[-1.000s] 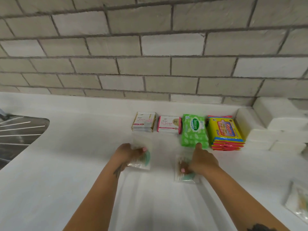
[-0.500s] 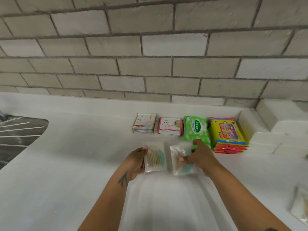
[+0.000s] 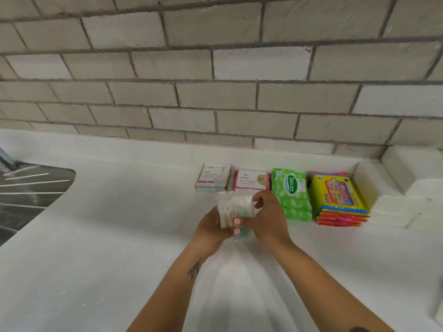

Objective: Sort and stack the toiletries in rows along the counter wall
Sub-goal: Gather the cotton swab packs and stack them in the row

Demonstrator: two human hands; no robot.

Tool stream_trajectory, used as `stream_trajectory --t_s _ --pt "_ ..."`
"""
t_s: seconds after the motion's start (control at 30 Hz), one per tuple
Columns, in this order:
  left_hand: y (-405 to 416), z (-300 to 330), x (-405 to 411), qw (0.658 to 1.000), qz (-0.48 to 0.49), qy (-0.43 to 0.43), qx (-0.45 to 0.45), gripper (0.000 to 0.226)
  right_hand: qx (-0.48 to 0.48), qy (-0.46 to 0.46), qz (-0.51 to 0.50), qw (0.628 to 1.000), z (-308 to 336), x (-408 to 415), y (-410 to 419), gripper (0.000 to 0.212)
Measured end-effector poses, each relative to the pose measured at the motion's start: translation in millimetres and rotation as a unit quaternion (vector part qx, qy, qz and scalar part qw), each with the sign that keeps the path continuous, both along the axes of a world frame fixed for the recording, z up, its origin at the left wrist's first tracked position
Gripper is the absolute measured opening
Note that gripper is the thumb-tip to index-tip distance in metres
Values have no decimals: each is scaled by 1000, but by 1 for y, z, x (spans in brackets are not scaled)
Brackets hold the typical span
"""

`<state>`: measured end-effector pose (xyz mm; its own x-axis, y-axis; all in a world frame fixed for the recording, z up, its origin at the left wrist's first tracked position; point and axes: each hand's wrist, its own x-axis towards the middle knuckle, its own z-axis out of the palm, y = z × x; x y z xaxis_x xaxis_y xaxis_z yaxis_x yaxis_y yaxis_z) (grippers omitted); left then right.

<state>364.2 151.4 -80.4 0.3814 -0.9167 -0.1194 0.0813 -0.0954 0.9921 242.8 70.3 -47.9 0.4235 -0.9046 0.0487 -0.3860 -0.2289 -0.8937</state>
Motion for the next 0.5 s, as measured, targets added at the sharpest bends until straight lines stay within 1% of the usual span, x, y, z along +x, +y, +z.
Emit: stream_trajectory --t_s 0.07,0.13,0.2,0.3,0.33,0.4,0.47,0.5 --pt "-3 -4 1 999 33 -43 0 57 8 -37 14 999 -1 -1 3 60" --pt "-4 -7 1 990 57 -129 27 47 30 -65 41 997 -5 -2 6 61" --pt "-3 -12 0 977 67 -195 50 42 35 -55 62 996 -10 -5 10 56" --pt "1 -17 -5 976 50 -207 39 56 29 -16 78 996 -21 -7 13 42" --pt "1 -17 -6 975 50 -213 36 57 33 -9 77 996 -24 -7 13 38" --pt "0 -17 -2 972 55 -226 43 52 27 3 74 997 -26 -4 11 33" --pt "-2 -13 8 973 58 -217 57 57 18 0 77 997 -24 3 10 35" --pt "-2 -9 16 974 64 -208 67 62 23 -20 79 996 -22 8 10 42"
